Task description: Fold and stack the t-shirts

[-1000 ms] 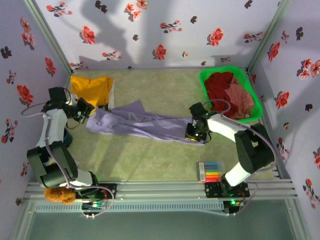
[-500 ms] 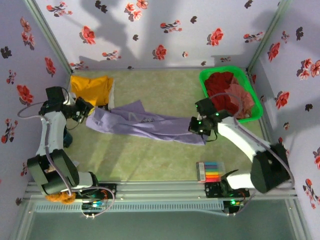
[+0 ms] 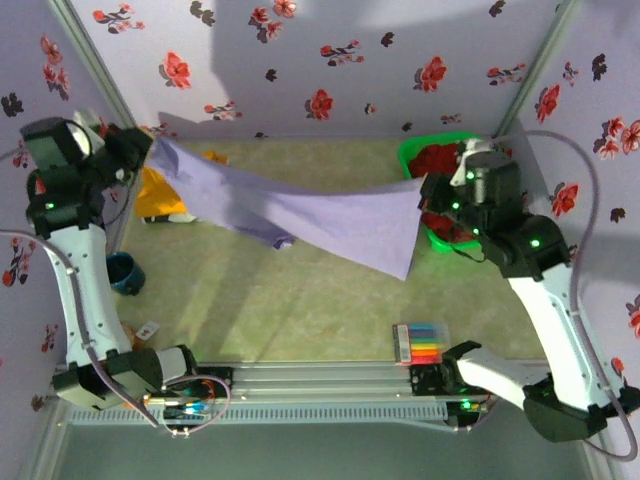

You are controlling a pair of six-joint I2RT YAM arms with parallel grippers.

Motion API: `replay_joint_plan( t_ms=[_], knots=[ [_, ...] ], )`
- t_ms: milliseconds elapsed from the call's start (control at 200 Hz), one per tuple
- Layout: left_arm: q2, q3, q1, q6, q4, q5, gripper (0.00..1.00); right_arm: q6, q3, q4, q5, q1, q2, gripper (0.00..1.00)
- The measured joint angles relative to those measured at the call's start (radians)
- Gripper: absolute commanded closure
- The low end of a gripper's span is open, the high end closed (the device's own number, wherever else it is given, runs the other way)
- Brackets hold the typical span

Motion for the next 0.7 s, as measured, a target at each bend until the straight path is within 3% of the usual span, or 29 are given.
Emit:
replay_joint_plan(
  t_ms=[285, 700],
  knots=[
    [0.022, 0.404, 0.000, -0.006, -0.005, -0.039, 1.00, -0.116, 0.301, -0.015, 0.061, 0.000, -0.002, 1.00],
    [-0.060, 0.505, 0.000, -0.001, -0.091, -0.135, 1.00, -0.176, 0.427, -0.031, 0.077, 0.000, -0.098, 1.00]
  ],
)
